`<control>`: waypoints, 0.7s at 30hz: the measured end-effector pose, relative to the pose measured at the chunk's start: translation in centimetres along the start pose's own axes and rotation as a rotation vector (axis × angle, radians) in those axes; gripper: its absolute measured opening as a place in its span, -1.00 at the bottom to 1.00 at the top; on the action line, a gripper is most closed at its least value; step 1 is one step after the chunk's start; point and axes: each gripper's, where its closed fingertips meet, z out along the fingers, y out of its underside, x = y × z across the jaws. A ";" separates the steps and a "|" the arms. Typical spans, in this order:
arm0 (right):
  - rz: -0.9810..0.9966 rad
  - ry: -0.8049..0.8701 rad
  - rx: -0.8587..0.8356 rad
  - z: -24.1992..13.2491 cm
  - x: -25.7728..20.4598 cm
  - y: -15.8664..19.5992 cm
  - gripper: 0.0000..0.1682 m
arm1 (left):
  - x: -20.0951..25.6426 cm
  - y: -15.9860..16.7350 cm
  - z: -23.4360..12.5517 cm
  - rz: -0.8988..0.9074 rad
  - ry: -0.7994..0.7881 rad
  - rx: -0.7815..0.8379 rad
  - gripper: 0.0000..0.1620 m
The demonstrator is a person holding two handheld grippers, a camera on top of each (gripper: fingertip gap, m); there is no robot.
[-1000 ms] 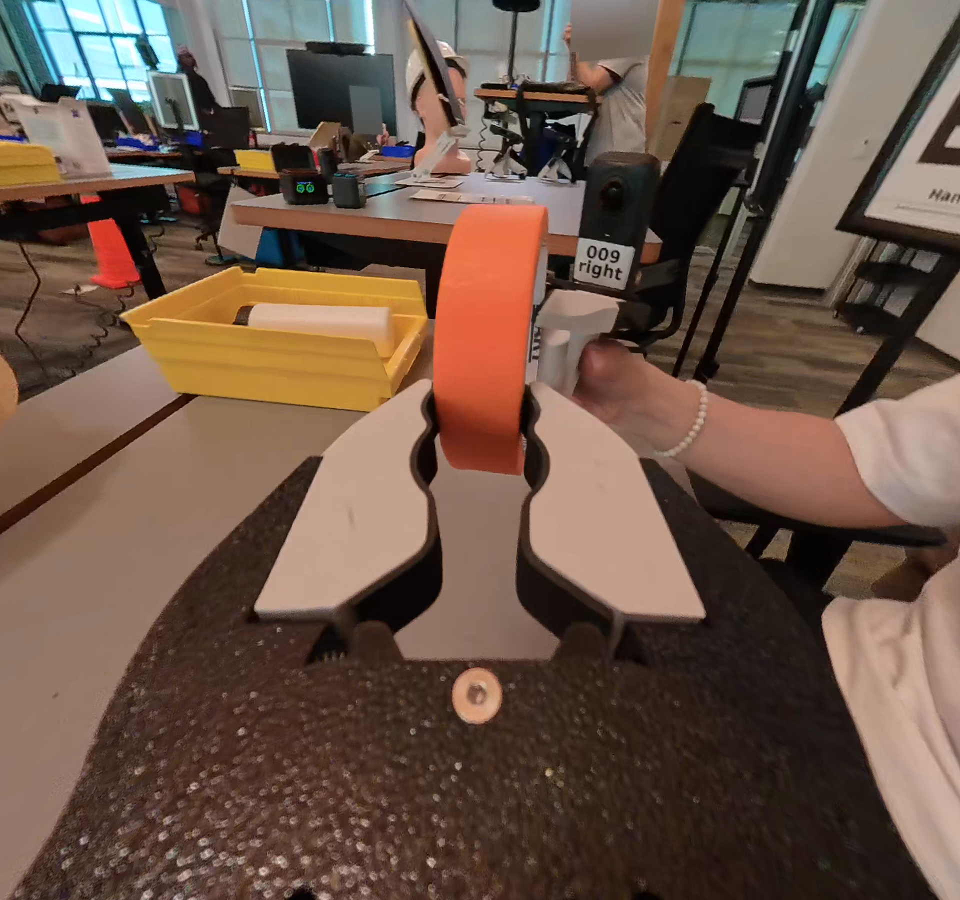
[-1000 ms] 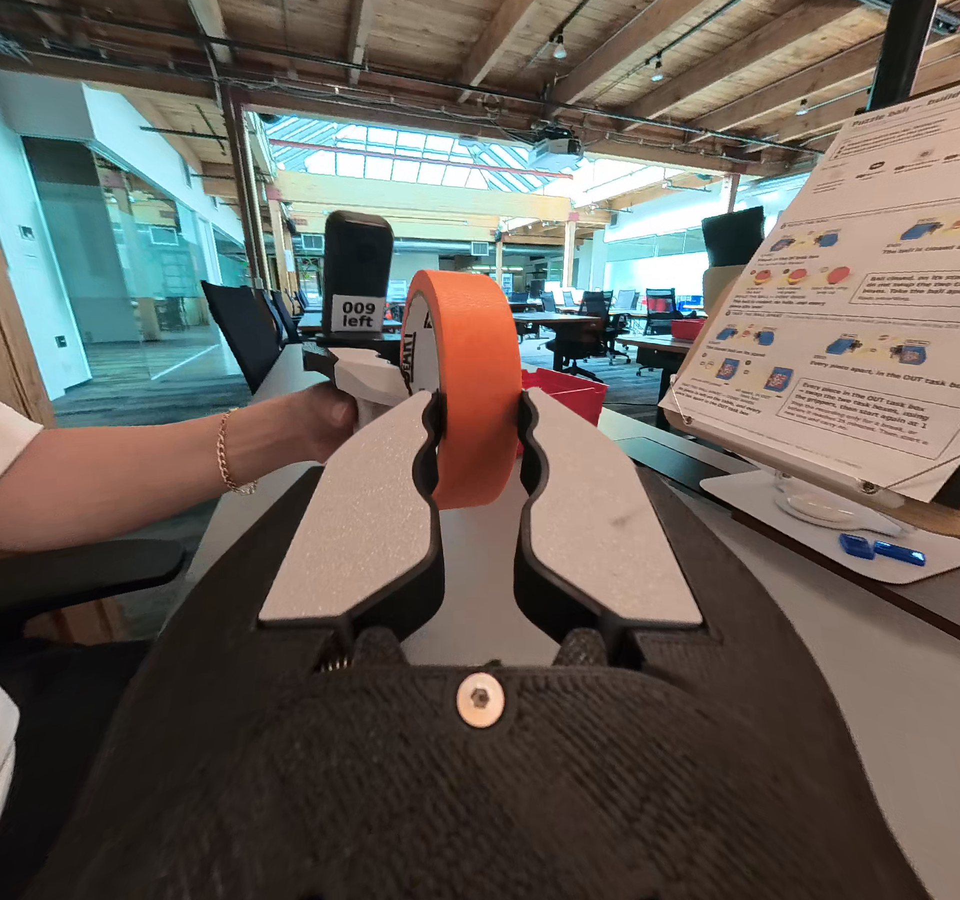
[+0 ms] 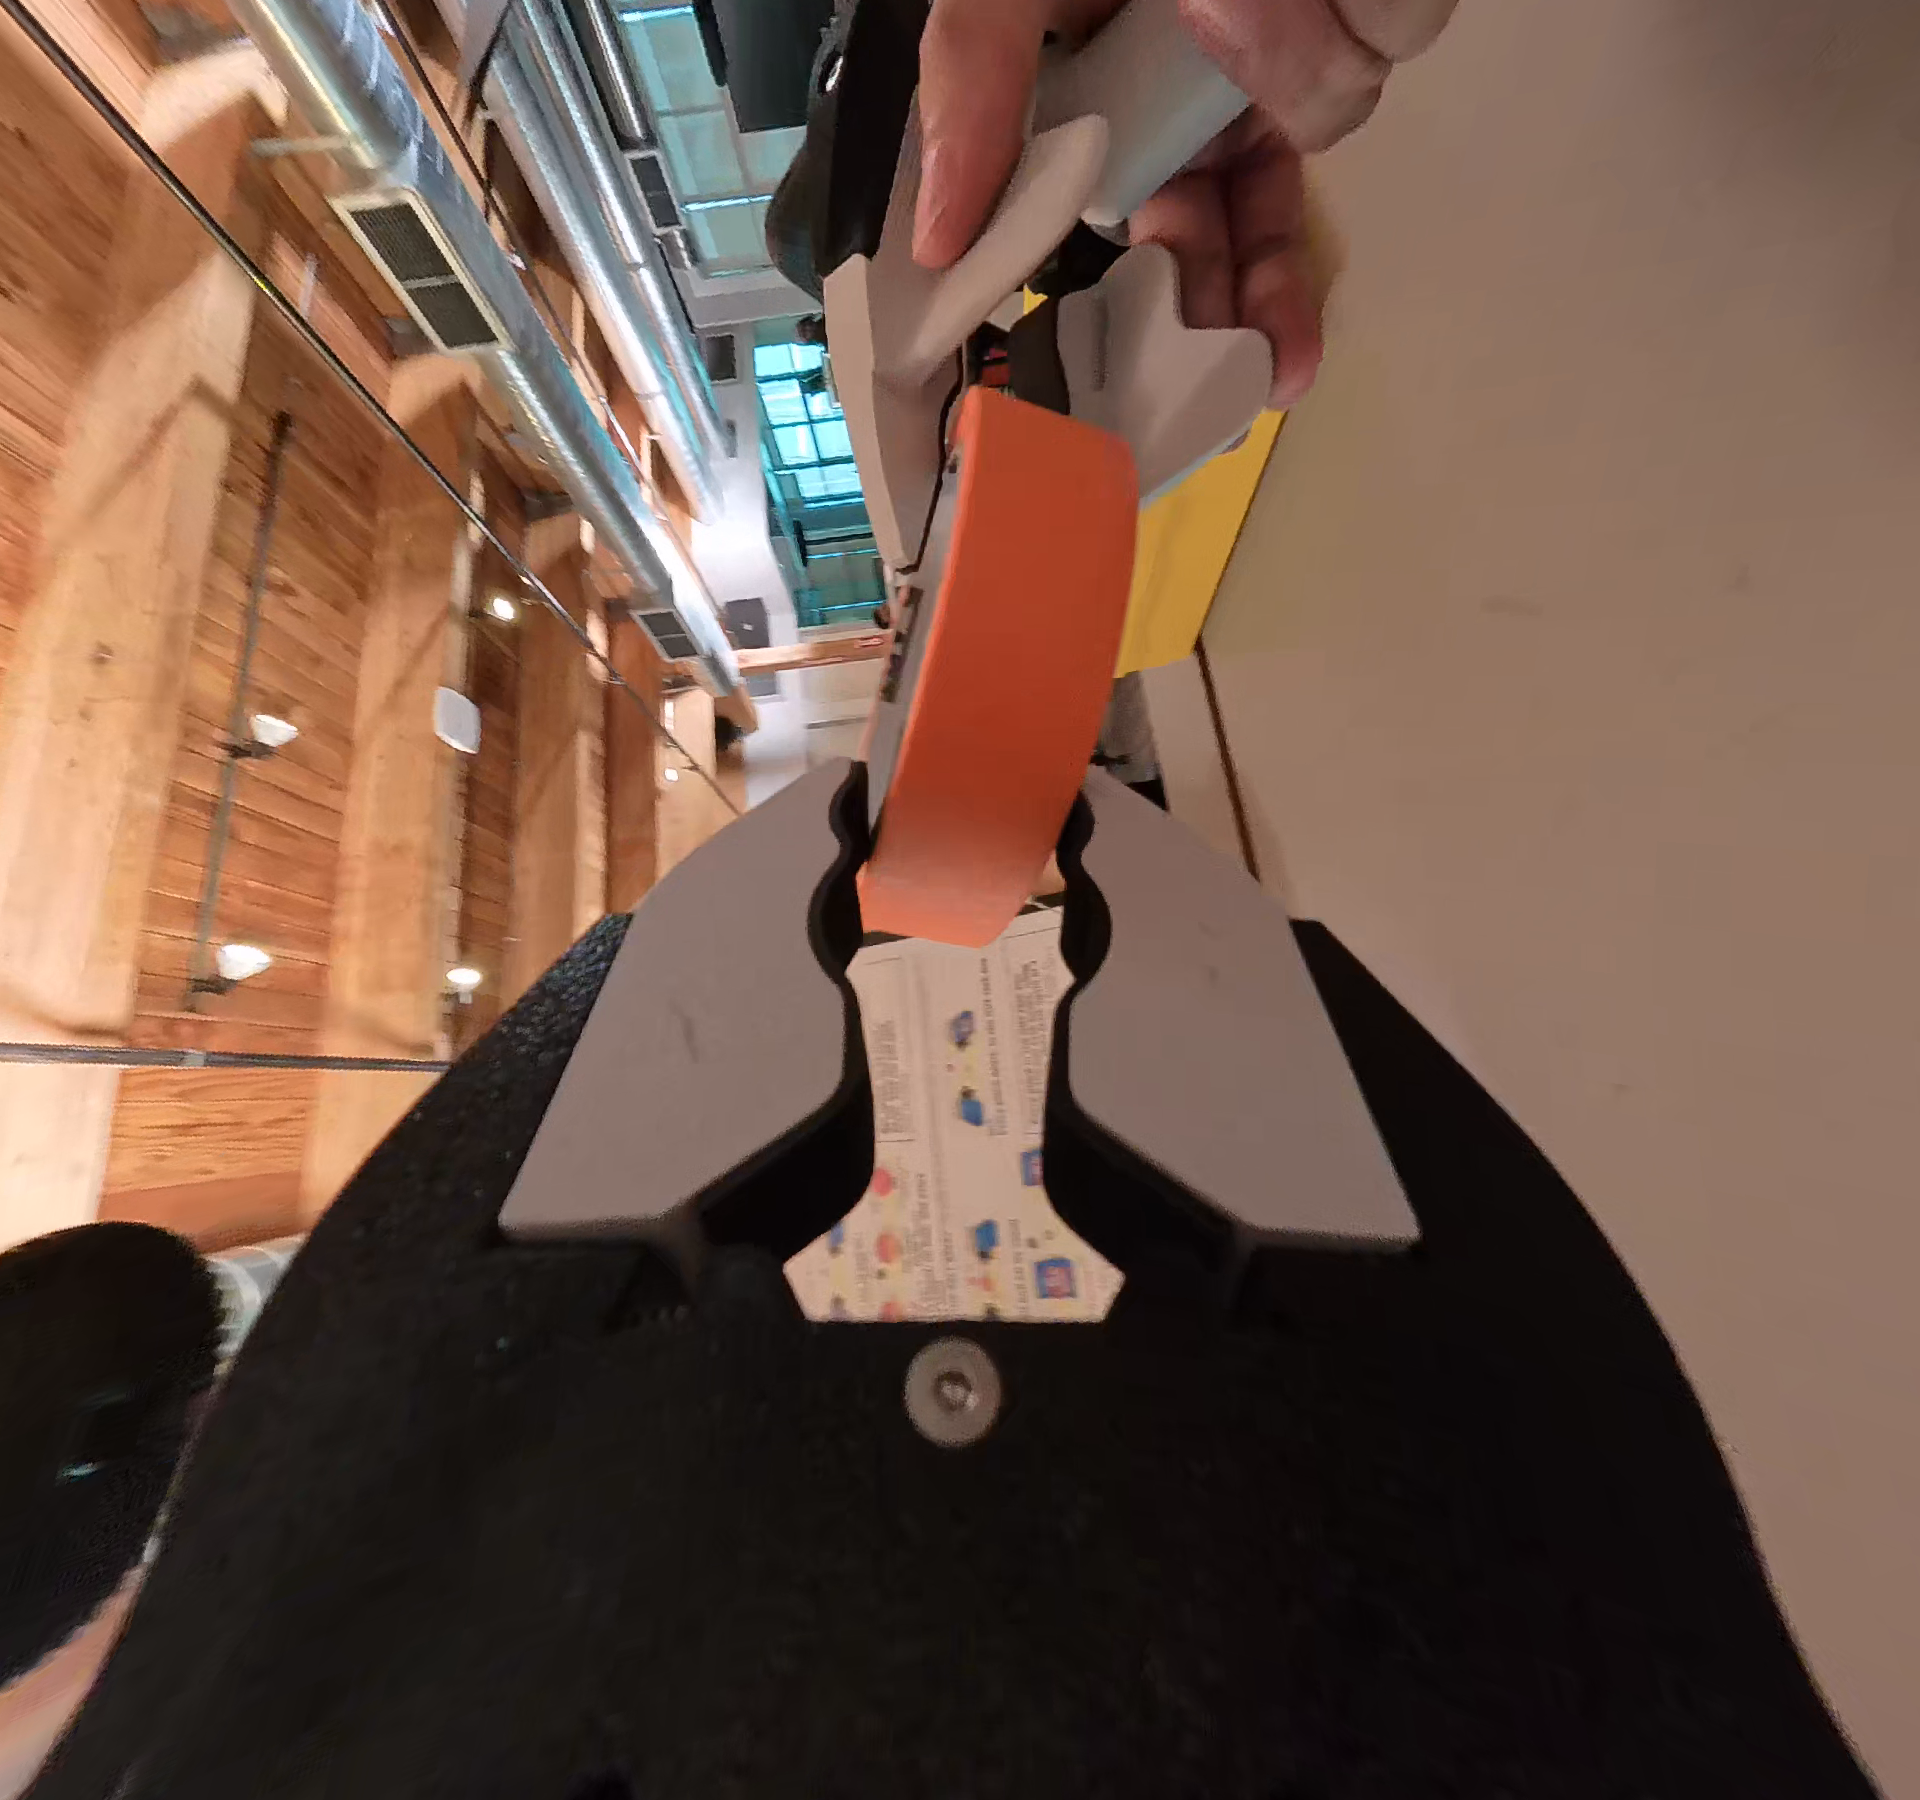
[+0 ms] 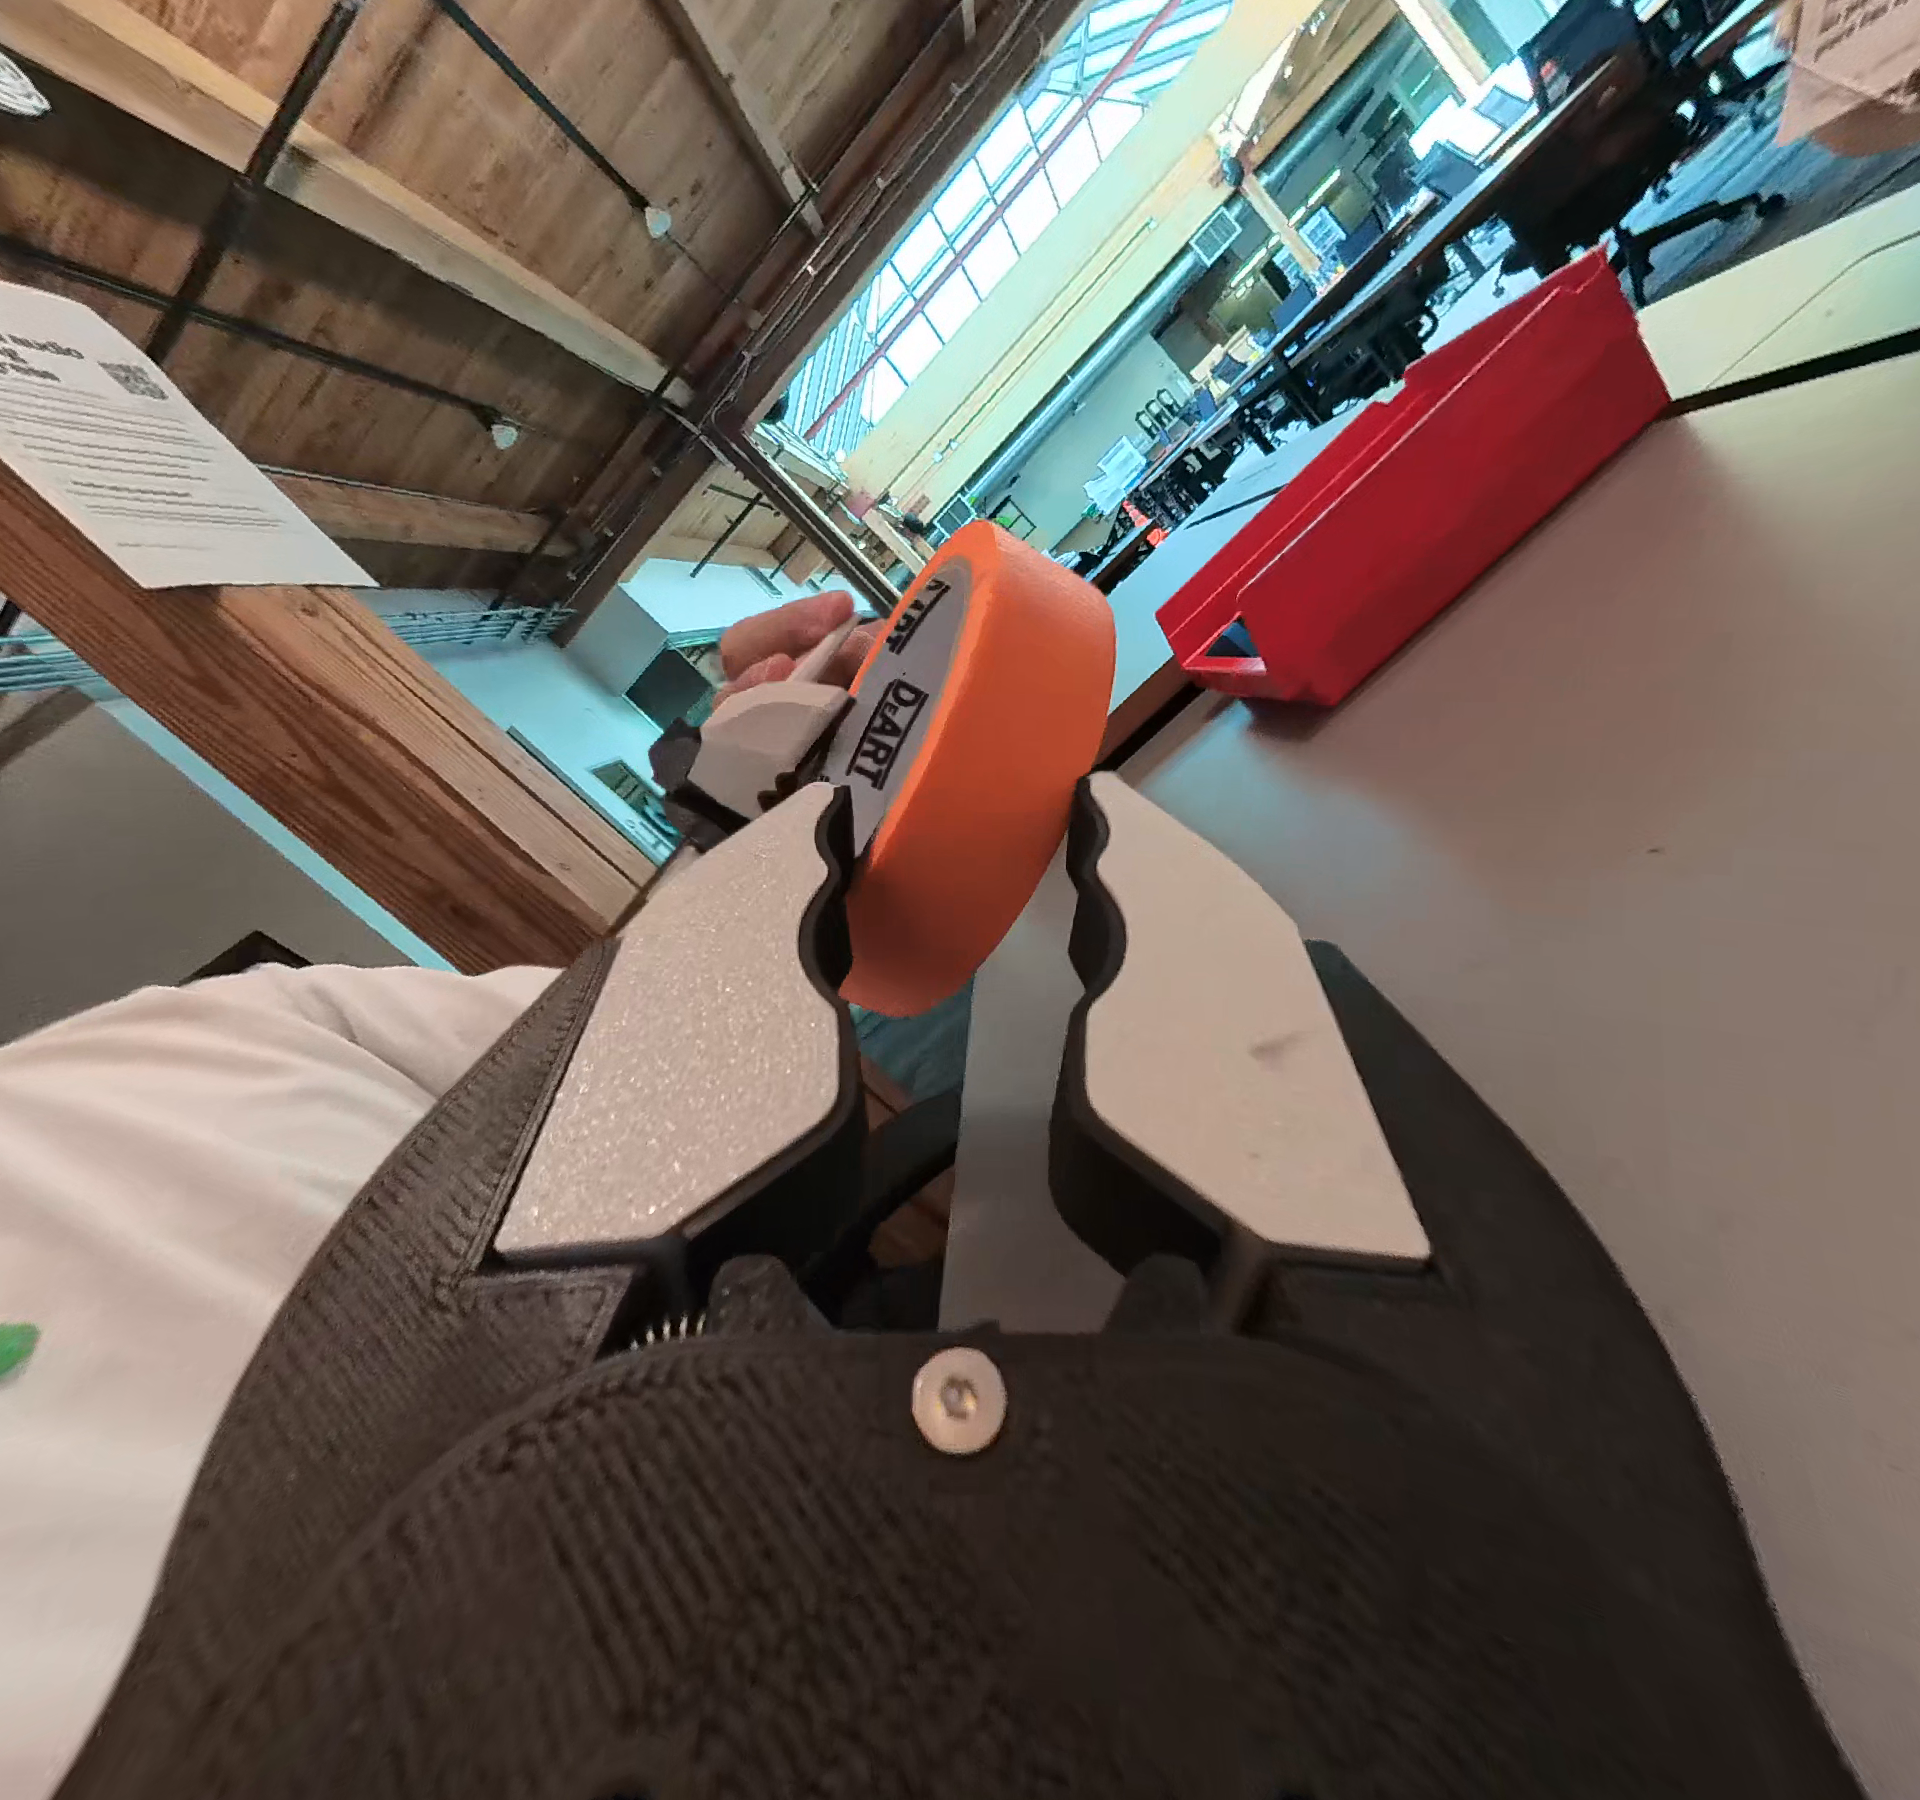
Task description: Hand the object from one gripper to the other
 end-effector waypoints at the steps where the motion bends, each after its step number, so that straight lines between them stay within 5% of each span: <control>1: -0.024 0.002 0.007 0.1 -0.1 -0.2 -0.56 | 0.2 0.1 0.0 -0.042 0.018 0.001 -0.52; 5: -0.161 0.055 0.049 -0.6 -0.9 -1.6 -0.63 | 0.0 1.0 -0.6 -0.350 0.064 0.005 -0.18; 14: -0.404 0.006 0.012 -1.0 -4.0 -1.7 -0.65 | 1.1 -0.4 -0.9 -1.580 0.451 0.288 -0.06; 16: -0.461 -0.012 -0.037 -0.4 -4.5 -0.8 -0.65 | 1.3 -1.7 -1.0 -1.683 0.538 0.400 -0.12; 21: -0.535 -0.011 -0.077 0.2 -4.9 0.0 -0.65 | 1.4 -2.9 -0.9 -1.788 0.617 0.538 -0.63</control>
